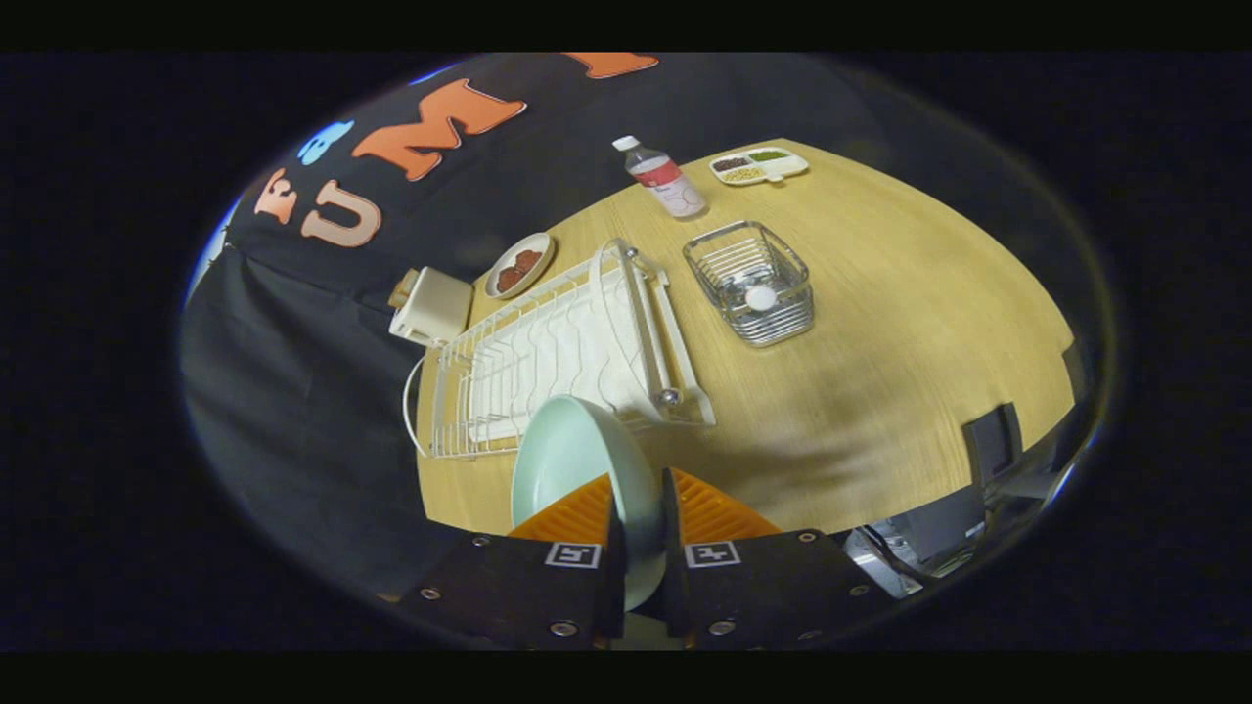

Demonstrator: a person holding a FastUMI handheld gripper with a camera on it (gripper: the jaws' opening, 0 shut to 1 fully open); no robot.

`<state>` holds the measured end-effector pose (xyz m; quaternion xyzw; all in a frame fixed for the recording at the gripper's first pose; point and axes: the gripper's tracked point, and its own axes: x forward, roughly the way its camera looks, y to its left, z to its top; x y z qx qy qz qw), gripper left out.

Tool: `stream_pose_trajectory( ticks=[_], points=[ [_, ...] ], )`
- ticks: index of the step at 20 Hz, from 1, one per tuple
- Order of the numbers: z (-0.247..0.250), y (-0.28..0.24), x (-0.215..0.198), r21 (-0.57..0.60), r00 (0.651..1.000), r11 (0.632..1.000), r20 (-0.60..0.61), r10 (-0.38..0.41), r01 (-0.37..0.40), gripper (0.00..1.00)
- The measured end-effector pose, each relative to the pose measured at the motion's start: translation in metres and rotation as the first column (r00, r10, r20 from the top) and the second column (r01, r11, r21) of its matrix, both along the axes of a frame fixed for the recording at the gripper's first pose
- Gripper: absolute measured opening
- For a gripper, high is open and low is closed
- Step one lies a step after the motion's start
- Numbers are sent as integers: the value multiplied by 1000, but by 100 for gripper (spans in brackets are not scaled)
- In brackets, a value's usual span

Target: Take the plate from the dish rack, then take the spoon from the basket and place it into the plate.

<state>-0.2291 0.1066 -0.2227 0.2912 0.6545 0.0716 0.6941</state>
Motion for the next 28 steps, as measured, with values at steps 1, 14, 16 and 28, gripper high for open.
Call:
stream_pose_trajectory(
  ticks=[1,14,16,28],
  points=[
    [-4,5,-1,37,1000,999,14,-6,5,17],
    [-55,17,-47,146,999,989,-43,-30,36,17],
    [-65,15,-50,141,997,988,-58,-48,55,17],
    [-105,18,-40,107,994,988,-32,-104,107,19]
  ],
)
